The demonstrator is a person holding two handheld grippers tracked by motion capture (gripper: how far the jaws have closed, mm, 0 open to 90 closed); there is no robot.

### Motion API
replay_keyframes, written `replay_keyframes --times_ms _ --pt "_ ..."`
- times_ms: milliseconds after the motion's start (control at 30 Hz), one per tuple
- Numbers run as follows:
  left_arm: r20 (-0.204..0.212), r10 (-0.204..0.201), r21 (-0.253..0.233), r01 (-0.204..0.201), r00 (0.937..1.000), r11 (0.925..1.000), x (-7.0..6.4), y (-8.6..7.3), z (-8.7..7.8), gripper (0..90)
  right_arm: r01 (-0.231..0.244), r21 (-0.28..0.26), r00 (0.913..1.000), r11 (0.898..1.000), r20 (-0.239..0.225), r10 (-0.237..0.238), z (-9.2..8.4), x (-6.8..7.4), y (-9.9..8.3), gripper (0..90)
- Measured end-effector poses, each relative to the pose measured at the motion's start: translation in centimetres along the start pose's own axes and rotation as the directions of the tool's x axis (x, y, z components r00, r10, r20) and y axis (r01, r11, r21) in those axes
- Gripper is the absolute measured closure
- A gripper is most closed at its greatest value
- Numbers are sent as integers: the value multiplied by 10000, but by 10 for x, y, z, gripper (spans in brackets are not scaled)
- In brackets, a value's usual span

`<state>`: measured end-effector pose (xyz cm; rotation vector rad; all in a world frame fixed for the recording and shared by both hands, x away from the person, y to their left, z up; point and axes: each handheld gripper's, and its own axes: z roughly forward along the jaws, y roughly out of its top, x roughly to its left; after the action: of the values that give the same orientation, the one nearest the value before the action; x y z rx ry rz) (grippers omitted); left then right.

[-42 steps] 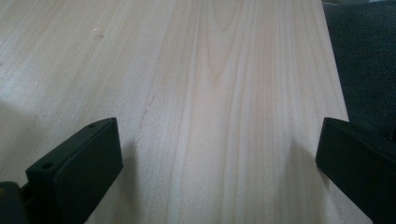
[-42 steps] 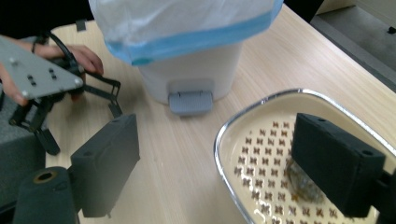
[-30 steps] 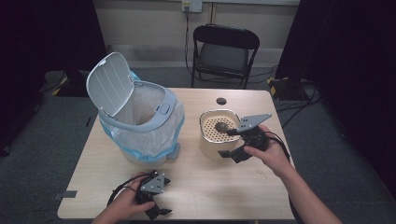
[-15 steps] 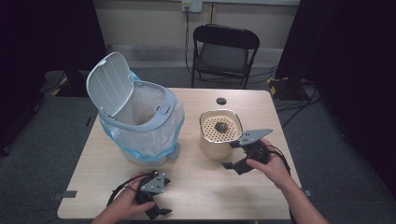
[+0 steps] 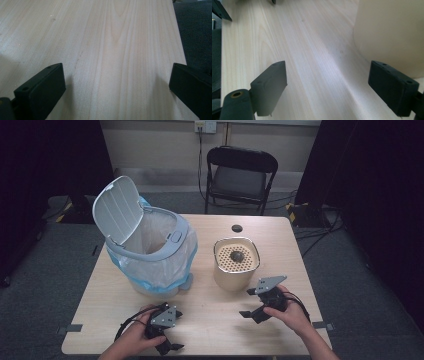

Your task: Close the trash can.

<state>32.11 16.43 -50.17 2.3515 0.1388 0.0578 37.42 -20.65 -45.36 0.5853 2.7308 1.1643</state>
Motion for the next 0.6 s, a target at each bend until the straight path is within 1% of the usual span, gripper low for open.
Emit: replay_keyframes --times_ms 33,133,200,333,467,500,533,600 --pt "-2 -1 -1 1 10000 10000 0 0 0 0 -82 34 10000 10000 24 82 2 1 -4 147" --pt "-12 22 14 -22 10000 10000 0 0 0 0 -112 85 9999 9999 95 111 7 2 -10 147" --pt "-15 27 15 -27 10000 10000 0 0 0 0 -87 221 9999 9997 113 85 9 2 -14 147" --pt "4 13 13 -13 10000 10000 0 0 0 0 -224 206 9997 9995 7 224 15 4 -21 147" --pt "-1 17 17 -17 10000 10000 0 0 0 0 -10 456 9998 9990 186 2 24 8 -30 139" --pt "-1 9 12 -9 10000 10000 0 0 0 0 170 393 9994 9991 304 -182 26 10 -32 137" --pt "-14 23 22 -23 10000 10000 0 0 0 0 212 325 9991 9992 372 -224 27 10 -32 140" --pt "2 8 9 -8 10000 10000 0 0 0 0 178 208 9992 9996 365 -186 27 10 -32 140"
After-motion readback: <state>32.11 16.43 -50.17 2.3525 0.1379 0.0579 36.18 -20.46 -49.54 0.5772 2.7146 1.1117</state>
